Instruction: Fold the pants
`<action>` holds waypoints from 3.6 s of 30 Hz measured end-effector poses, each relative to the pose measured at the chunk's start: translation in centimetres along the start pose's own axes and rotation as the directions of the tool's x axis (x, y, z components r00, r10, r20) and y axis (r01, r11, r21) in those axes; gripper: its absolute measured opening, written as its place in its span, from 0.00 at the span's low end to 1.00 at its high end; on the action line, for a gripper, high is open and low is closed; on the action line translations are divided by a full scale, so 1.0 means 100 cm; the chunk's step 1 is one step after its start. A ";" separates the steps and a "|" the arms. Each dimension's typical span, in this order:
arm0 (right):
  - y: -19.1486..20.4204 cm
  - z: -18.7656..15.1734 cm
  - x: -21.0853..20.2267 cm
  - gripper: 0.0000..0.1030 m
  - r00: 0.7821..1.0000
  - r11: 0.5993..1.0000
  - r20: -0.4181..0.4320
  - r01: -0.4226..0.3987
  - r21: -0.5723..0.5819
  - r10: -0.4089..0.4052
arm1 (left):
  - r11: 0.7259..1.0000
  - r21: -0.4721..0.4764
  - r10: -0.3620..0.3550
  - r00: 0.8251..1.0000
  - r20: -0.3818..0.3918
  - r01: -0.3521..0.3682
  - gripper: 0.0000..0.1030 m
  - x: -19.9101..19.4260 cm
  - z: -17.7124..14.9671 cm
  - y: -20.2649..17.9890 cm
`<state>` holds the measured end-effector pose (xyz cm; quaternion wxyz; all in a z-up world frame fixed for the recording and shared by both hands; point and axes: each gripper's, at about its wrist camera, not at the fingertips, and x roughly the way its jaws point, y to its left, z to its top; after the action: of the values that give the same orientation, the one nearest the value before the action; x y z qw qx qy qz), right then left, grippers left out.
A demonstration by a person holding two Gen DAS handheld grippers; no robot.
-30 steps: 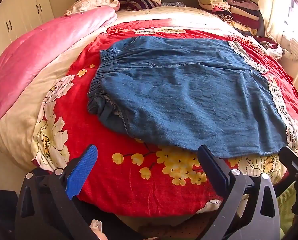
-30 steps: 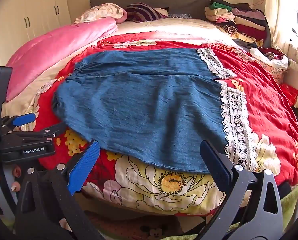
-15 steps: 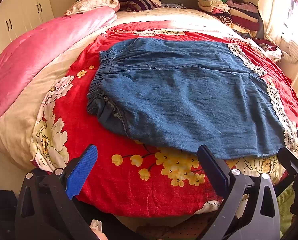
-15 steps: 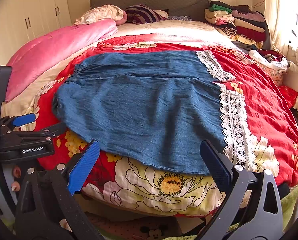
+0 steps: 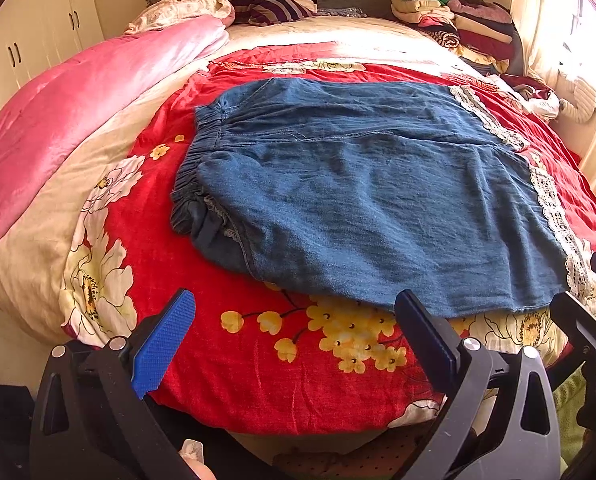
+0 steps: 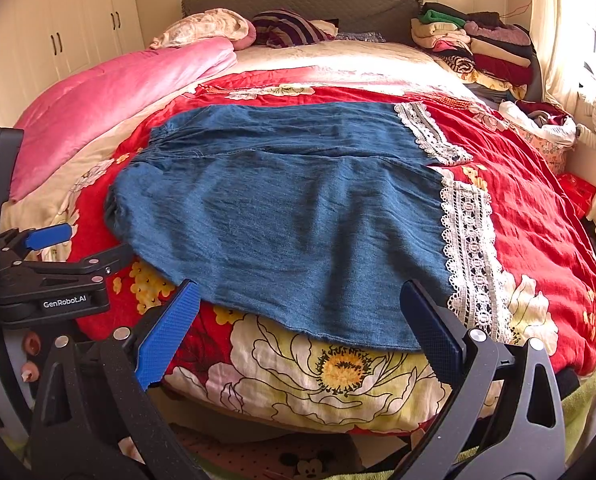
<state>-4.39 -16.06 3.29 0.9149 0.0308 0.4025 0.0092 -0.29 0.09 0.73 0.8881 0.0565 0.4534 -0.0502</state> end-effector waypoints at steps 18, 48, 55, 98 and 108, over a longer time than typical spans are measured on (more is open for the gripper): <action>0.003 0.002 0.002 0.92 1.000 1.000 0.003 0.000 -0.012 0.000 | 1.000 0.002 -0.009 1.000 0.004 0.009 0.96 0.000 0.003 0.000; 0.008 0.145 0.103 0.92 0.994 0.986 -0.014 -0.112 -0.120 0.111 | 0.994 -0.108 0.029 0.999 0.034 -0.025 0.96 0.074 0.143 0.091; 0.026 0.198 0.177 0.92 0.987 0.949 -0.102 -0.146 -0.281 0.122 | 0.994 -0.107 0.030 0.997 -0.071 -0.038 0.96 0.152 0.188 0.123; 0.068 0.234 0.257 0.02 0.911 0.748 -0.190 -0.410 -0.522 0.367 | 0.987 0.127 -0.112 0.987 0.112 0.098 0.31 0.157 0.197 0.111; 0.062 0.201 0.157 0.02 0.902 0.789 -0.160 -0.430 -0.439 0.402 | 0.983 0.122 -0.162 0.968 0.191 0.140 0.31 0.103 0.168 0.109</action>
<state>21.13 -10.18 5.68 0.8585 -0.1014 0.3979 0.3071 20.67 7.99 2.73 0.9185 0.0642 0.3613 -0.1477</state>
